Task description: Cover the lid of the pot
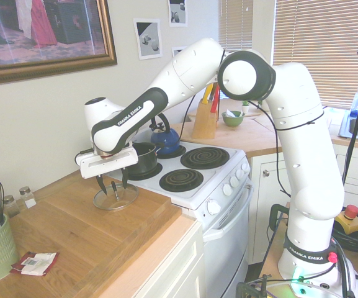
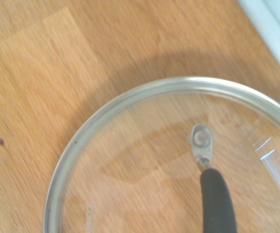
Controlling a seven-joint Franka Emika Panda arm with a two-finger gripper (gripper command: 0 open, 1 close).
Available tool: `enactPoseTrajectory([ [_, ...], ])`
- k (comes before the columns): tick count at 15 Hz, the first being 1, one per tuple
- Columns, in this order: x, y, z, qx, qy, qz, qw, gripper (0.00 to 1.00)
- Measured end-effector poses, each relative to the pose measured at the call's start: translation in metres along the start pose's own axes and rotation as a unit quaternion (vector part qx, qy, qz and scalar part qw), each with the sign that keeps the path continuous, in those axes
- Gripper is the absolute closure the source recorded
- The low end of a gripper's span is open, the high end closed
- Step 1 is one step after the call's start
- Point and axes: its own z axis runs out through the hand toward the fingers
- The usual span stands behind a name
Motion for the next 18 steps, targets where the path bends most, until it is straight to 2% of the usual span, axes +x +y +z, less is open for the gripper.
enactPoseTrajectory([
  [15, 0.007, -0.004, -0.004, 0.013, 0.004, -0.008, 1.000, 1.00],
  [18, 0.012, -0.009, -0.037, 0.031, 0.019, -0.015, 0.999, 1.00],
])
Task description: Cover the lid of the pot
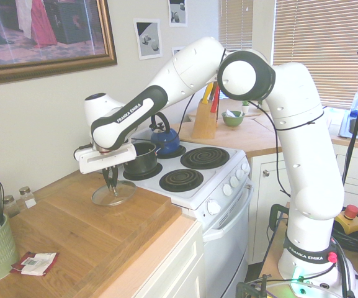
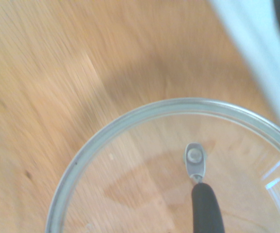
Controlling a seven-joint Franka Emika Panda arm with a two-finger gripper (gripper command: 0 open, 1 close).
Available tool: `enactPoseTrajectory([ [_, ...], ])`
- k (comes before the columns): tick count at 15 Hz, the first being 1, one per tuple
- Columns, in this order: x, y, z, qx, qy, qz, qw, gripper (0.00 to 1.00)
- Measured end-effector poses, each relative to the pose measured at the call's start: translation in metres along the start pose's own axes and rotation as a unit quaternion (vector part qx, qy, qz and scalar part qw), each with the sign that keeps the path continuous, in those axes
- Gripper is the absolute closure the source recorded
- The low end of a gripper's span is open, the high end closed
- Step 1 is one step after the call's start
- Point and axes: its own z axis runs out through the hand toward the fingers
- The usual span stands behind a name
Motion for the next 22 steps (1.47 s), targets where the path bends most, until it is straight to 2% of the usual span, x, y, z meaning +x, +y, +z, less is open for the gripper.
enactPoseTrajectory([
  [5, 0.039, -0.002, -0.091, 0.030, 0.028, 0.013, 0.999, 1.00],
  [10, 0.147, 0.011, -0.129, 0.037, 0.048, 0.055, 0.997, 1.00],
  [15, 0.231, 0.030, -0.100, 0.025, 0.027, 0.082, 0.996, 1.00],
  [18, 0.241, 0.018, -0.069, 0.017, 0.024, 0.078, 0.997, 1.00],
  [22, 0.251, -0.001, -0.055, 0.018, 0.028, 0.074, 0.997, 1.00],
])
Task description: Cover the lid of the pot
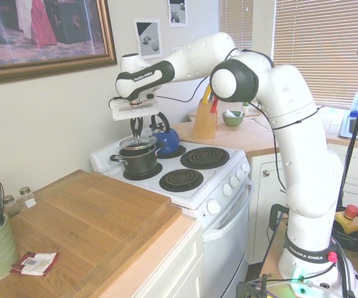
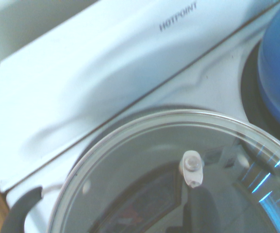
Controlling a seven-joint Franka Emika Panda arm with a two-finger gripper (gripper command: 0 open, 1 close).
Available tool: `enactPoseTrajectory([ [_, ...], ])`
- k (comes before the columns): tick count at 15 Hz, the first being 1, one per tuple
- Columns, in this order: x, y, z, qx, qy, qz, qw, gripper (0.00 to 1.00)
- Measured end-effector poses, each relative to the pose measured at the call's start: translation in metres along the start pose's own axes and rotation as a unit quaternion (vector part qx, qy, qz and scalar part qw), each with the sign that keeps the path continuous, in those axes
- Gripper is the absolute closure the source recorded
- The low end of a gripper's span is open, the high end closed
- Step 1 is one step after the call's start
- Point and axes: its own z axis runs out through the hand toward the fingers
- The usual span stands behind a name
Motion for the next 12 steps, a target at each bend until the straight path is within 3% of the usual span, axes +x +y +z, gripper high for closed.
enactPoseTrajectory([
  [12, -0.007, -0.012, 0.035, -0.016, -0.004, -0.012, 1.000, 1.00],
])
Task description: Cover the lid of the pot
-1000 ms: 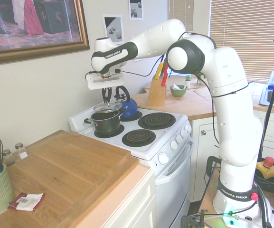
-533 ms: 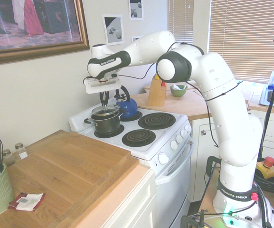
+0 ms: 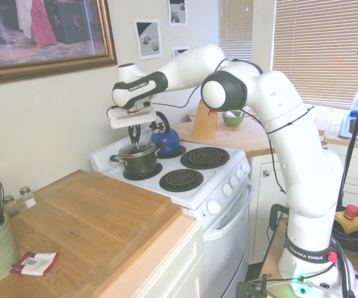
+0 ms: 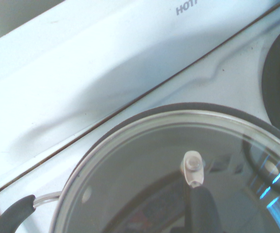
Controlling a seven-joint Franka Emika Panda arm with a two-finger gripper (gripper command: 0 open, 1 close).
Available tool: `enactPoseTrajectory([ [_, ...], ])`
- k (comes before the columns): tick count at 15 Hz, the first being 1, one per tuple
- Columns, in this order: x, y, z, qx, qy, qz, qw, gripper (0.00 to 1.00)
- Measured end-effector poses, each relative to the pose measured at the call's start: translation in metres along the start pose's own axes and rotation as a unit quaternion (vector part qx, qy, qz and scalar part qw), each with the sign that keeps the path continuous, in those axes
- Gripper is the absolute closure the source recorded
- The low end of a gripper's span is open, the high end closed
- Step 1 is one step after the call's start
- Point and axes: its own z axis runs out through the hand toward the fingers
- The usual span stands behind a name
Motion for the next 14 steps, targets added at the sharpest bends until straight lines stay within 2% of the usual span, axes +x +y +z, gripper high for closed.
enactPoseTrajectory([
  [12, -0.001, 0.006, 0.007, 0.023, 0.017, -0.006, 1.000, 1.00],
  [13, -0.003, 0.007, 0.007, 0.024, 0.016, -0.007, 1.000, 0.00],
  [14, -0.005, 0.009, 0.006, 0.024, 0.015, -0.009, 1.000, 0.00],
])
